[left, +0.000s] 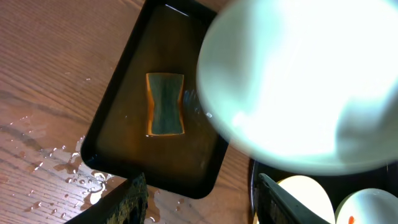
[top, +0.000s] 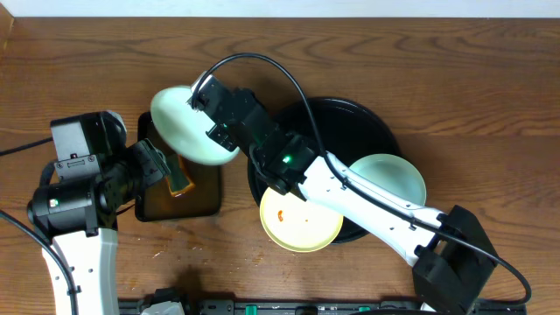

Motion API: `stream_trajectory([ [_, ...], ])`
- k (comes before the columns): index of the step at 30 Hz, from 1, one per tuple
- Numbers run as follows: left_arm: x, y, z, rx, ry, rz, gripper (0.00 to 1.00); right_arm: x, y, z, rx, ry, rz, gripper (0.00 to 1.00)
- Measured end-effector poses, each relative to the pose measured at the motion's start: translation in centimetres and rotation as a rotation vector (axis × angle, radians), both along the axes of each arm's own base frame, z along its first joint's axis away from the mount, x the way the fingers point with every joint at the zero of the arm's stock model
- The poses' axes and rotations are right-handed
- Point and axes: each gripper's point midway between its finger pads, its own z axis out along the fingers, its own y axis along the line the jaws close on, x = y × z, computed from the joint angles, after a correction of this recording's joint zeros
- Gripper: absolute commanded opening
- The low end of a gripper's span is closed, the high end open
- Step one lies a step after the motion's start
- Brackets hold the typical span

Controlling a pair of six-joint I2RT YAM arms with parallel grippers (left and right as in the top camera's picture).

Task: Clean dirty plates on tray and stack at the side
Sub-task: 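Lift the light blue plate off the black tray with right gripper, then carry the plate right and set it on the table with right gripper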

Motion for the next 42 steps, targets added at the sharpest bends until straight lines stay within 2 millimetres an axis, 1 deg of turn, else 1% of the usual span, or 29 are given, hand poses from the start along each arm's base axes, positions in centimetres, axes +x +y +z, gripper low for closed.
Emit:
stream_trajectory([
  [6, 0.0, 0.0, 0.0, 0.0, 0.0, 0.0, 0.56, -0.7, -1.4, -2.6, 0.015, 0.164, -0.084, 0.01],
  [8, 0.0, 0.0, 0.0, 0.001, -0.001, 0.0, 0.56, -0.7, -1.8, -3.1, 0.041, 0.211, -0.116, 0.01],
  [10, 0.0, 0.0, 0.0, 0.001, -0.001, 0.0, 0.56, -0.3, -2.8, -3.8, 0.07, 0.278, -0.155, 0.01],
  [13, 0.0, 0.0, 0.0, 0.001, -0.001, 0.0, 0.56, 0.9, -5.2, -5.2, 0.105, 0.392, -0.229, 0.01],
  [16, 0.1, 0.0, 0.1, 0.001, -0.004, 0.0, 0.56, 3.5, -9.1, -6.1, 0.188, 0.516, -0.317, 0.01],
  [18, 0.2, 0.0, 0.1, 0.002, -0.007, 0.001, 0.56, 5.3, -12.1, -6.5, 0.248, 0.59, -0.374, 0.01],
  [19, 0.2, 0.0, 0.1, 0.002, -0.009, 0.001, 0.56, 6.2, -14.0, -6.7, 0.278, 0.63, -0.409, 0.01],
  [23, 0.2, 0.1, 0.2, 0.003, -0.012, 0.001, 0.56, 9.0, -22.6, -7.9, 0.375, 0.754, -0.579, 0.01],
  [26, 0.3, 0.1, 0.2, 0.003, -0.014, 0.0, 0.56, 9.8, -29.5, -8.9, 0.43, 0.827, -0.723, 0.01],
  [27, 0.3, 0.1, 0.2, 0.003, -0.016, 0.0, 0.56, 9.9, -31.2, -9.1, 0.445, 0.84, -0.755, 0.01],
  [29, 0.4, 0.1, 0.3, 0.004, -0.02, 0.0, 0.56, 9.9, -35.6, -9.5, 0.479, 0.864, -0.846, 0.01],
  [32, 0.5, 0.1, 0.3, 0.005, -0.023, 0.001, 0.56, 9.3, -42.2, -10.2, 0.53, 0.891, -0.989, 0.01],
  [34, 0.5, 0.1, 0.3, 0.005, -0.024, 0.0, 0.56, 8.3, -46.3, -10.7, 0.553, 0.909, -1.089, 0.01],
  [37, 0.5, 0.1, 0.3, 0.005, -0.024, 0.0, 0.57, 5.6, -52.5, -11.6, 0.563, 0.936, -1.261, 0.01],
  [39, 0.5, 0.1, 0.3, 0.005, -0.025, 0.0, 0.56, 4.0, -56.1, -12.1, 0.565, 0.932, -1.366, 0.01],
  [40, 0.5, 0.1, 0.3, 0.005, -0.025, 0.0, 0.57, 2.8, -58.4, -12.4, 0.566, 0.924, -1.43, 0.01],
  [42, 0.5, 0.1, 0.3, 0.005, -0.025, 0.0, 0.57, 1.1, -61.0, -13.1, 0.568, 0.923, -1.511, 0.01],
])
